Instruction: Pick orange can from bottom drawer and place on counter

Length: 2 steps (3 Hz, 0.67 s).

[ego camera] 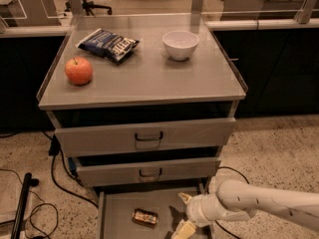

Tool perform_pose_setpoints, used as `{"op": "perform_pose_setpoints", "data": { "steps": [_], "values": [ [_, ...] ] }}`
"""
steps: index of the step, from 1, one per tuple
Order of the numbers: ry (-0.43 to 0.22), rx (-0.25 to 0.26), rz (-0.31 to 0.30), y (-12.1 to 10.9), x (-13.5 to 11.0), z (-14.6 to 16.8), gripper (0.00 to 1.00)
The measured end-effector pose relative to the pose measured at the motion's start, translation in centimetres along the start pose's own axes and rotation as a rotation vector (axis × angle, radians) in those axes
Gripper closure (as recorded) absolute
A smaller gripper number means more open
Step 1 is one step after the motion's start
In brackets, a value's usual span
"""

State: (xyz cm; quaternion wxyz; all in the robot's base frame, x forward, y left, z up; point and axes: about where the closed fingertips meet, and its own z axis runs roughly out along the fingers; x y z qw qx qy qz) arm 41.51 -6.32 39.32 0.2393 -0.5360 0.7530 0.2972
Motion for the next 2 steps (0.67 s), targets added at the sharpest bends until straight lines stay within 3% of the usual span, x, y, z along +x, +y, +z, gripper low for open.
{"op": "perform_pose_setpoints", "data": {
  "steps": [1, 2],
  "values": [
    [-0.119, 0.029, -0.038, -0.83, 2.9, 4.39, 0.0],
    [-0.119, 0.024, -0.037, -0.81, 2.87, 4.52, 0.0]
  ]
}}
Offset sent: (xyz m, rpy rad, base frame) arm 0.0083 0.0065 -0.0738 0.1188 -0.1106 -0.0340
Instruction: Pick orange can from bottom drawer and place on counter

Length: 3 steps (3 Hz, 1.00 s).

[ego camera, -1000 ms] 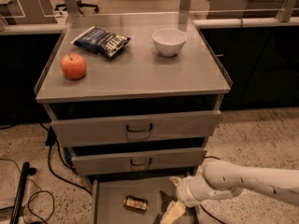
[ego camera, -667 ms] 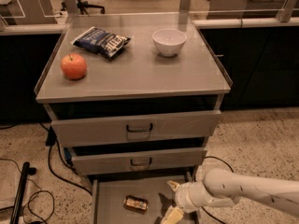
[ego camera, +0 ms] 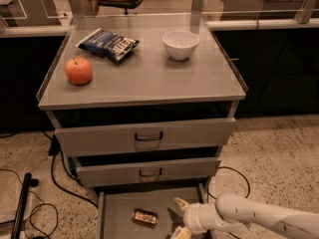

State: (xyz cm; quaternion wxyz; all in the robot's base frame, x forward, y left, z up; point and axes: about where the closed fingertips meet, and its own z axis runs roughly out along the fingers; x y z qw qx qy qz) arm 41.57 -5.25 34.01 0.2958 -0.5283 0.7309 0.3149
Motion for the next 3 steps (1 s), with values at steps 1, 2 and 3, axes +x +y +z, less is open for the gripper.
{"op": "perform_pose_setpoints", "data": {
  "steps": [1, 2, 3],
  "values": [
    [-0.001, -0.009, 0.008, -0.7, 0.5, 1.6, 0.0],
    [0.005, -0.009, 0.014, -2.1, 1.7, 4.2, 0.0],
    [-0.001, 0.004, 0.012, -3.7, 2.8, 6.6, 0.0]
  ]
}}
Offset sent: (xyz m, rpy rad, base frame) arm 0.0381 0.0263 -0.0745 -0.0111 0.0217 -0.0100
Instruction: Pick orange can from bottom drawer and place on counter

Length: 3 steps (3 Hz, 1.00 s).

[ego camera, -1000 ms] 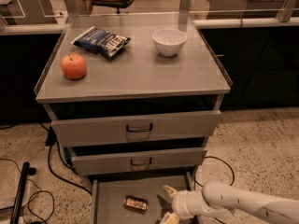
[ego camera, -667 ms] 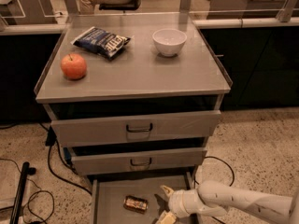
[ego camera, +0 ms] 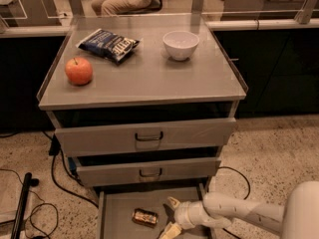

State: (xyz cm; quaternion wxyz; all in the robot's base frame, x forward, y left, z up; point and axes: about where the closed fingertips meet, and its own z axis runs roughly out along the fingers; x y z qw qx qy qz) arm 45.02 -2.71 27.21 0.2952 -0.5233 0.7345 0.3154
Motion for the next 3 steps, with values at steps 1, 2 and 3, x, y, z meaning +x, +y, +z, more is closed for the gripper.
{"op": "perform_pose_setpoints", "data": {
  "steps": [1, 2, 3],
  "values": [
    [0.0, 0.031, -0.008, -1.8, 1.2, 2.4, 0.0],
    [0.019, 0.07, -0.024, -3.4, 2.7, 5.4, 0.0],
    [0.039, 0.074, -0.022, -4.4, 4.5, 8.2, 0.0]
  ]
}}
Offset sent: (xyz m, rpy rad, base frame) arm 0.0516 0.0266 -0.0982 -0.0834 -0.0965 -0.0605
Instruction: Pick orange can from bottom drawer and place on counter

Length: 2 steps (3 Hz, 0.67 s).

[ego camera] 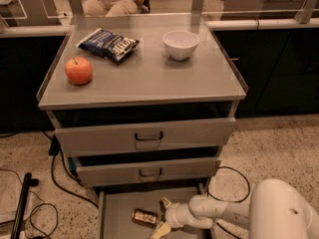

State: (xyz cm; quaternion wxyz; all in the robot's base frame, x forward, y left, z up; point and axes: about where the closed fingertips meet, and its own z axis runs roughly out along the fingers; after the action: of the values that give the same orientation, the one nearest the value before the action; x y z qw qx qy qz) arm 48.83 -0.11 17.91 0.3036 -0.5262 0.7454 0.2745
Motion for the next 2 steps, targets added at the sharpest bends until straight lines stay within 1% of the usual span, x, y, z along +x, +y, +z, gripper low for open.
{"op": "perform_pose_setpoints", "data": {
  "steps": [2],
  "values": [
    [0.027, -0.011, 0.007, -0.7, 2.2, 4.5, 0.0]
  ]
}}
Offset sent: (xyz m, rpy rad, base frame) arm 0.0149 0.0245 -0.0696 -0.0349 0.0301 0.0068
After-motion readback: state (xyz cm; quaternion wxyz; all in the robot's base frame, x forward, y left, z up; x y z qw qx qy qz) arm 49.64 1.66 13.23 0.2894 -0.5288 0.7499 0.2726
